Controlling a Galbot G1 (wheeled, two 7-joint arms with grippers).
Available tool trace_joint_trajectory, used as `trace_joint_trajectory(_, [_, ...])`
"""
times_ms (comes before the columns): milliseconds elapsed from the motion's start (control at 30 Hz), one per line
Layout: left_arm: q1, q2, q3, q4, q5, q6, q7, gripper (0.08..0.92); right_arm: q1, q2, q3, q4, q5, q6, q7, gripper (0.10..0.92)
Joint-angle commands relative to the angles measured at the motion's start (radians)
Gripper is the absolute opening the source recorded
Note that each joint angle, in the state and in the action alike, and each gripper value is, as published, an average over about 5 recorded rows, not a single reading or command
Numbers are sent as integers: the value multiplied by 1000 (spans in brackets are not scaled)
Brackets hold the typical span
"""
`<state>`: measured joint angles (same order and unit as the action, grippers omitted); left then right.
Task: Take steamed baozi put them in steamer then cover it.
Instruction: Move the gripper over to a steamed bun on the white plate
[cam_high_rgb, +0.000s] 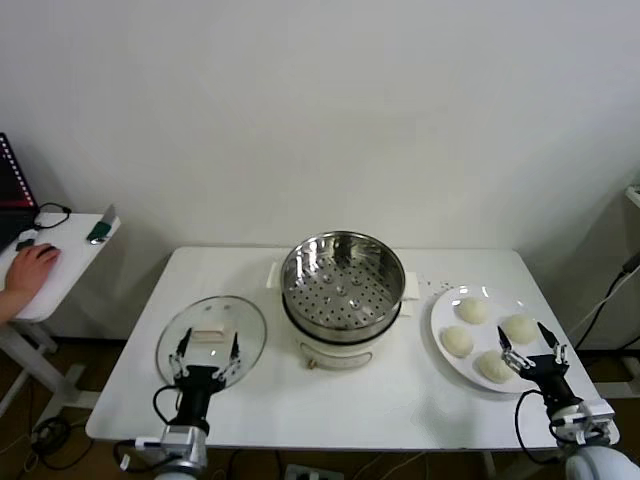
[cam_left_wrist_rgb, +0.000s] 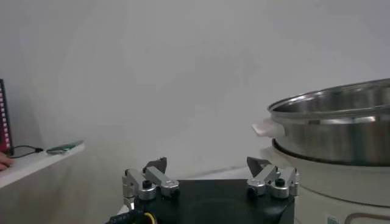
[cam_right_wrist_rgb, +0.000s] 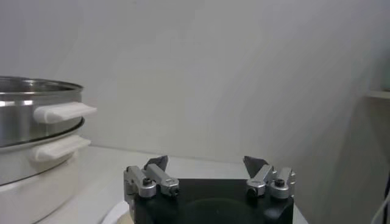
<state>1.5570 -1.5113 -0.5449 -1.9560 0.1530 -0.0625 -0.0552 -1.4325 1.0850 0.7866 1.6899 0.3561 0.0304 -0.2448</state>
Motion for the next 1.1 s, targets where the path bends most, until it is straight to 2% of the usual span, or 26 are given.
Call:
trace_joint_trajectory(33, [-8, 15, 13, -15, -4, 14, -9, 823, 107, -177, -37, -51, -97, -129, -171, 823])
trace_joint_trajectory(300, [-15, 26, 28, -14, -3, 24, -12, 823, 369, -510, -244, -241, -300, -206, -557, 823])
trace_joint_trajectory(400, [-20, 28, 28, -4, -3, 24, -14, 823, 528, -578, -388, -305, -422, -209, -717, 823])
trace_joint_trajectory(467, [-24, 30, 26, 2, -4, 24, -17, 823, 650, -596, -505, -358, -490, -195, -772, 823])
trace_joint_trajectory(667, [-26, 43, 18, 9, -7, 27, -20, 823, 1013, -594, -893, -508, -582, -146, -828, 823])
trace_joint_trajectory(833, [-23, 48, 16, 12, -24, 34, -21, 823, 1300, -526, -1214, -685, -612, -113, -845, 823])
trace_joint_trajectory(1100, [-20, 58, 8, 6, -49, 51, -21, 823, 1496, -346, -1423, -886, -613, -70, -855, 823])
